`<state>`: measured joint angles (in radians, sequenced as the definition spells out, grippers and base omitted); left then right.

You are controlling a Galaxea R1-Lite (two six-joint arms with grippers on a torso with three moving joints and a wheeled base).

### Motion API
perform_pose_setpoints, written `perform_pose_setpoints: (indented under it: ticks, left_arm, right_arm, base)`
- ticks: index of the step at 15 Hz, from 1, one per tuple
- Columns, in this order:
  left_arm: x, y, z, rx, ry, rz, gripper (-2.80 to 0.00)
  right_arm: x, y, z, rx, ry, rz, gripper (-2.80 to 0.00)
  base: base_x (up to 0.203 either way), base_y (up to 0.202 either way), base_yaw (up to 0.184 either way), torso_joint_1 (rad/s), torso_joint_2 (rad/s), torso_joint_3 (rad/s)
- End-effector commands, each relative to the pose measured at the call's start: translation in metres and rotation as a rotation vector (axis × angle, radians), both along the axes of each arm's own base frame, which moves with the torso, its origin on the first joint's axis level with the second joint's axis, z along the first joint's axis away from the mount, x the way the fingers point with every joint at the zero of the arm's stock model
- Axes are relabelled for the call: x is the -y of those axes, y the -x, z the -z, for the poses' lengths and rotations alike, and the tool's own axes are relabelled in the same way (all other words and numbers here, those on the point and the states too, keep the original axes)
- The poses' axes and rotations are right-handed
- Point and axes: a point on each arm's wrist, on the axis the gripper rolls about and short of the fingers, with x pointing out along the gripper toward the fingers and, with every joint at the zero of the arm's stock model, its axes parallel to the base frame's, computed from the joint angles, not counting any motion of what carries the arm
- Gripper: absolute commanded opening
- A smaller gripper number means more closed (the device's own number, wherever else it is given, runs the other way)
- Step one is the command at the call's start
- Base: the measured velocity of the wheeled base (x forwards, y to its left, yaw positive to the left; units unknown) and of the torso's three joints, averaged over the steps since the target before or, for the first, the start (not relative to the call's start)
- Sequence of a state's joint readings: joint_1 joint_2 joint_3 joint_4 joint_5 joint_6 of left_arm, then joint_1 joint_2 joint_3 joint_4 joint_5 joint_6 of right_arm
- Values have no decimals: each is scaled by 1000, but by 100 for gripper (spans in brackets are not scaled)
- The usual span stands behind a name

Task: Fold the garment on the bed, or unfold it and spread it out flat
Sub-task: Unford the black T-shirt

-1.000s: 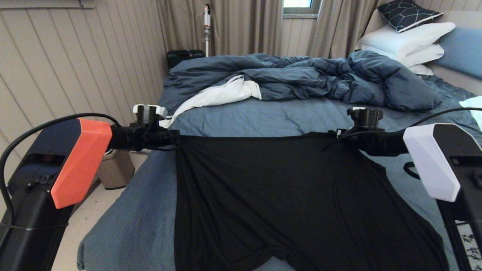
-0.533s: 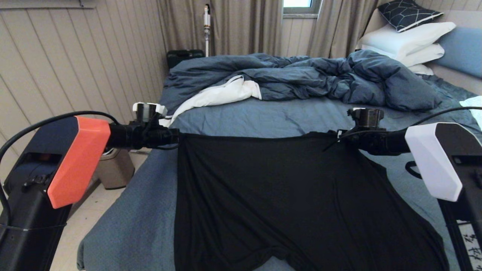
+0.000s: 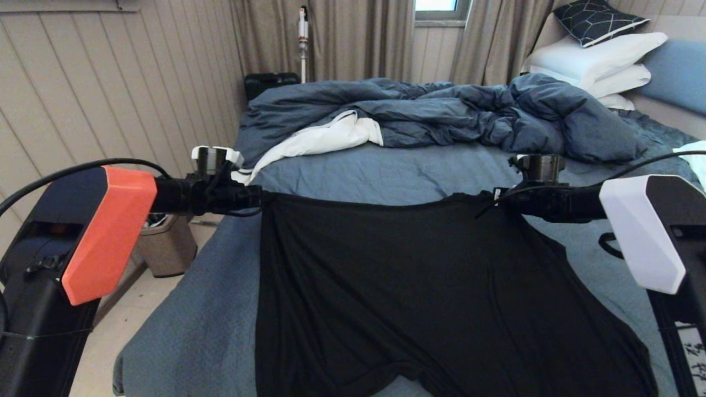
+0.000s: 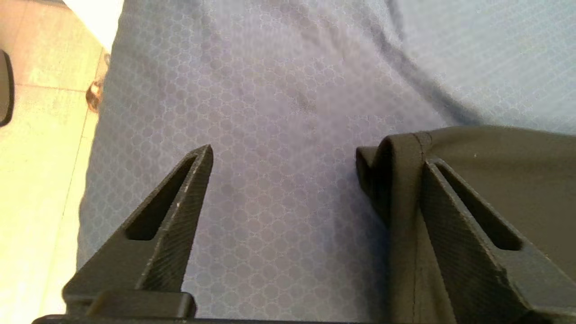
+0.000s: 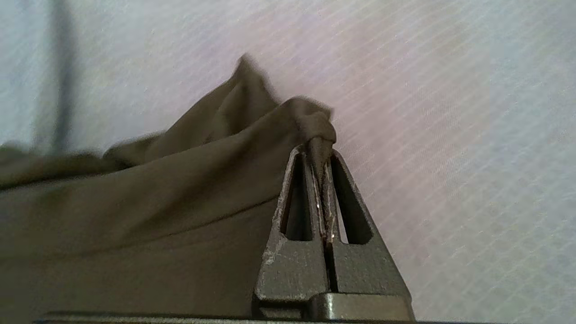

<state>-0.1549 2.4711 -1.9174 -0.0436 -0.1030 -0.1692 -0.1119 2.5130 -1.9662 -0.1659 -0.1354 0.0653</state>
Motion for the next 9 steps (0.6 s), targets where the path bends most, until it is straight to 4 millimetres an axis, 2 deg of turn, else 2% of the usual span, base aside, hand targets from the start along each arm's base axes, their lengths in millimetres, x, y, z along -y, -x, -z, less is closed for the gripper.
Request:
perform_pose_setpoints:
  ticks: [1, 4, 5, 9]
  left_arm:
    - [0, 2, -6, 11, 3, 1, 0]
    - [0, 5, -8, 5, 0, 3, 0]
    - [0, 7, -7, 0, -2, 4, 0]
    - [0, 8, -13, 10, 6, 4, 0]
  right_arm:
    - [-2, 2, -5, -2, -5, -12, -280]
    - [-2, 4, -8, -9, -7, -8, -280]
    - [-2, 5, -8, -11, -7, -9, 0]
    - [-3, 7, -11, -24, -8, -15, 0]
  base:
    - [0, 0, 0, 0, 0, 0]
    - [0, 0, 0, 0, 0, 0]
    - [0, 0, 0, 0, 0, 0]
    - [0, 0, 0, 0, 0, 0]
